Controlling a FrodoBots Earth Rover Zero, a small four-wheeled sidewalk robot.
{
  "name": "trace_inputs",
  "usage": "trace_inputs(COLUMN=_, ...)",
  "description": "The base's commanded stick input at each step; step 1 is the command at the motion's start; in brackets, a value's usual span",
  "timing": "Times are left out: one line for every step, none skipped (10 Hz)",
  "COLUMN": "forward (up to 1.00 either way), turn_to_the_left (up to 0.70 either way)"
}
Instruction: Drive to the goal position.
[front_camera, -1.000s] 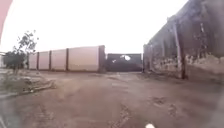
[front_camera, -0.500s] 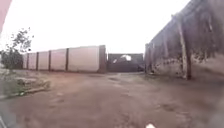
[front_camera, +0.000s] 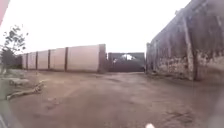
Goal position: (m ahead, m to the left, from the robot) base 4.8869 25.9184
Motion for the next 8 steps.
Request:
trace_inputs(forward=0.7, turn_to_the_left=0.0)
trace_inputs(forward=0.7, turn_to_the_left=0.0)
trace_inputs(forward=0.7, turn_to_the_left=0.0)
trace_inputs(forward=0.7, turn_to_the_left=0.0)
trace_inputs(forward=0.7, turn_to_the_left=0.0)
trace_inputs(forward=0.7, turn_to_the_left=0.0)
trace_inputs(forward=0.7, turn_to_the_left=0.0)
trace_inputs(forward=0.7, turn_to_the_left=0.0)
